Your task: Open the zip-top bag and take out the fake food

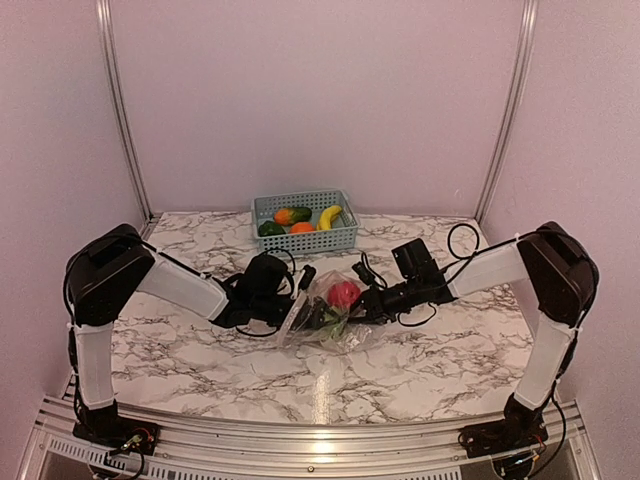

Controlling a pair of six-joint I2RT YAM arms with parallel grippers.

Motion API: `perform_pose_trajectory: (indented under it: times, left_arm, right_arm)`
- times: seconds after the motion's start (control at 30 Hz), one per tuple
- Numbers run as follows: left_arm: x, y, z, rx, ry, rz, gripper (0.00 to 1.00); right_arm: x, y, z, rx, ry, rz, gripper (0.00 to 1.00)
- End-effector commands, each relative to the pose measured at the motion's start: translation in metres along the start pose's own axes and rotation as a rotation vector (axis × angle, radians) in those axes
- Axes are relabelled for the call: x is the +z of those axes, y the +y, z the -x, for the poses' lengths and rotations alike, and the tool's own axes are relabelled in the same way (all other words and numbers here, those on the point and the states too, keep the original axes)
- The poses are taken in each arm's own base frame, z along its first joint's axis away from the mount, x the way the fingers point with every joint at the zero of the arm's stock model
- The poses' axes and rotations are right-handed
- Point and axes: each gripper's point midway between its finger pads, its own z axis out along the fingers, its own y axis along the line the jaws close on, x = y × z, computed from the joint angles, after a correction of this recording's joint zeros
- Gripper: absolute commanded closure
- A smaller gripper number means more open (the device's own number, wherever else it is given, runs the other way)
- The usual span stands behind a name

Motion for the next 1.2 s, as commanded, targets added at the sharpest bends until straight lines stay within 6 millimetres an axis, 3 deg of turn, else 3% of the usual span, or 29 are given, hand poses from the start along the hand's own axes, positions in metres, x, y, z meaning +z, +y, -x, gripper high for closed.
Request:
perform_pose_trajectory:
  times: [0.0,0.1,0.33,0.53,0.7,0.97,1.1,1.17]
  left_arm:
    - [-0.014,-0.006,-0.021,0.010,0.061,0.010,0.28]
    - [-0.033,-0.006,-0.019,0.021,0.044,0.030,0.31]
    - [-0.091,0.007,-0.015,0.010,-0.052,0.094,0.33]
    - [-0.129,0.021,-0.025,-0.005,-0.086,0.127,0.32]
    - [-0.149,0.020,-0.028,0.010,-0.116,0.112,0.32]
    - [-0.159,0.020,-0.038,-0.017,-0.145,0.066,0.31]
    - [-0.171,0.010,-0.031,-0.004,-0.190,0.027,0.31]
    - [-0.187,-0.003,-0.017,0.023,-0.250,-0.010,0.31]
  right_arm:
    - [0.000,-0.005,-0.001,-0.013,-0.012,-0.056,0.91]
    - [-0.009,-0.010,-0.006,0.004,-0.034,-0.077,1.00]
    - [-0.032,-0.031,-0.017,0.057,-0.070,-0.137,1.00]
    - [-0.050,-0.044,-0.019,0.085,-0.111,-0.168,1.00]
    - [-0.055,-0.048,-0.018,0.091,-0.127,-0.187,1.00]
    - [-0.057,-0.050,-0.021,0.095,-0.129,-0.197,1.00]
    - [-0.058,-0.050,-0.022,0.084,-0.125,-0.201,1.00]
    - [-0.058,-0.049,-0.023,0.079,-0.121,-0.196,1.00]
